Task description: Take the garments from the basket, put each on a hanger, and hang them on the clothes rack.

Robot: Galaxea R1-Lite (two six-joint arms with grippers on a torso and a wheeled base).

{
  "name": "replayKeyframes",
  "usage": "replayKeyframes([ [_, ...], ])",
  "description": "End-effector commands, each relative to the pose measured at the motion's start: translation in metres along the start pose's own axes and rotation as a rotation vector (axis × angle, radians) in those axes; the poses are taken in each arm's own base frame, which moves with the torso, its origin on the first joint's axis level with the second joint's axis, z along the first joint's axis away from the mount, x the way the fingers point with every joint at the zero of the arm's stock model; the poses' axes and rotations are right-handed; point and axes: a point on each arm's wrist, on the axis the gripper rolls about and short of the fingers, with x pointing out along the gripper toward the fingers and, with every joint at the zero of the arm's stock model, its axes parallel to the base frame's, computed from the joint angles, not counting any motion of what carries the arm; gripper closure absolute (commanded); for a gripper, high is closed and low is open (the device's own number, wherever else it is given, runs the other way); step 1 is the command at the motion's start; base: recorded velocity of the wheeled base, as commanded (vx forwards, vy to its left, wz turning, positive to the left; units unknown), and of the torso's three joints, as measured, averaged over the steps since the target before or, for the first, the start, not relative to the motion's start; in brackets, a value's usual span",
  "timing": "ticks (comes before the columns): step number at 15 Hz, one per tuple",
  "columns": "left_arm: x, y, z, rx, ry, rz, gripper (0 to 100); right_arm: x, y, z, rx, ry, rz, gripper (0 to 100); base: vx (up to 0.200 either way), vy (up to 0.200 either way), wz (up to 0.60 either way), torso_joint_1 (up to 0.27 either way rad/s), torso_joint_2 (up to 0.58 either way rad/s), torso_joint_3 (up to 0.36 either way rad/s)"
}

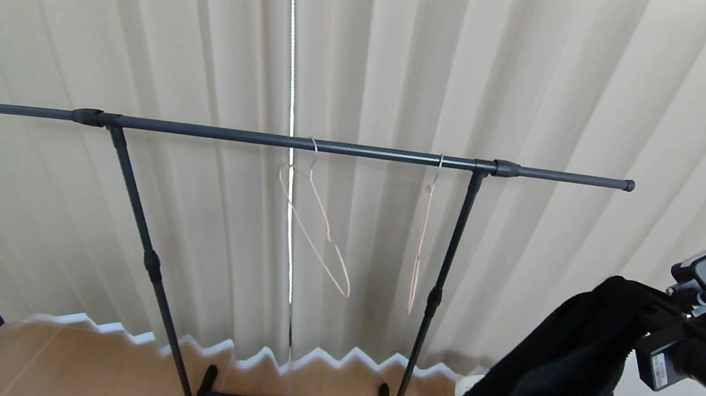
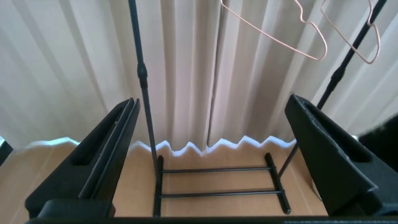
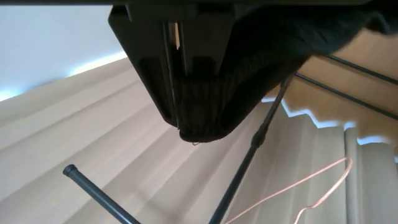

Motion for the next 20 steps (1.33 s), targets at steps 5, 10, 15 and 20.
replayKeyframes([
  [5, 0.009, 0.0, 0.003, 0.016, 0.129, -0.012, 0, -0.013, 0.039, 0.041, 0.028, -0.108, 0.229, 100, 0.0, 0.0, 0.0, 0.0, 0.0, 0.0],
  [10, 0.045, -0.003, 0.046, -0.102, 0.38, -0.146, 0, 0.032, 0.064, 0.086, 0.266, 0.028, 0.221, 100, 0.0, 0.0, 0.0, 0.0, 0.0, 0.0],
  [15, 0.093, -0.014, 0.076, -0.13, 0.565, -0.309, 0, 0.051, 0.071, 0.099, 0.333, 0.057, 0.144, 100, 0.0, 0.0, 0.0, 0.0, 0.0, 0.0],
  [20, 0.134, -0.046, 0.09, -0.292, 0.755, -0.404, 0, 0.051, 0.078, 0.109, 0.381, 0.032, 0.168, 100, 0.0, 0.0, 0.0, 0.0, 0.0, 0.0],
])
